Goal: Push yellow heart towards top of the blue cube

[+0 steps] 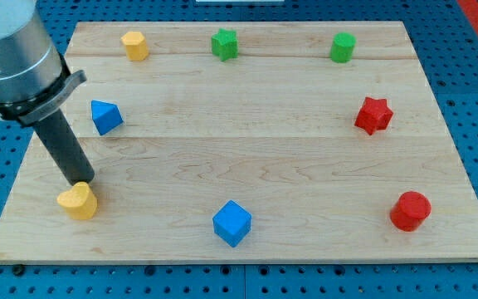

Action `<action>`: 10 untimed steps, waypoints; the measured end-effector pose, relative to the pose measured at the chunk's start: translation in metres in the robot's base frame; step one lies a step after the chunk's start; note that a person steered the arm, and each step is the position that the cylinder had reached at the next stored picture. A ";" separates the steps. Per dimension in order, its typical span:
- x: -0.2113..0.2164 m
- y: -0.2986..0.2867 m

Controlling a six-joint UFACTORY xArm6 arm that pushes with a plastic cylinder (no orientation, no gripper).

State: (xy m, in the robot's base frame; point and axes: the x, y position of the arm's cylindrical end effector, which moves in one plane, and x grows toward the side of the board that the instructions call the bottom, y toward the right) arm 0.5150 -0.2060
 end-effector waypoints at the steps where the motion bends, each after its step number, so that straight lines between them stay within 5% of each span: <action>1: -0.005 -0.001; 4: 0.004 -0.097; 6: 0.040 -0.085; 10: 0.045 0.042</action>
State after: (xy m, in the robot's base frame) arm 0.5596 -0.1640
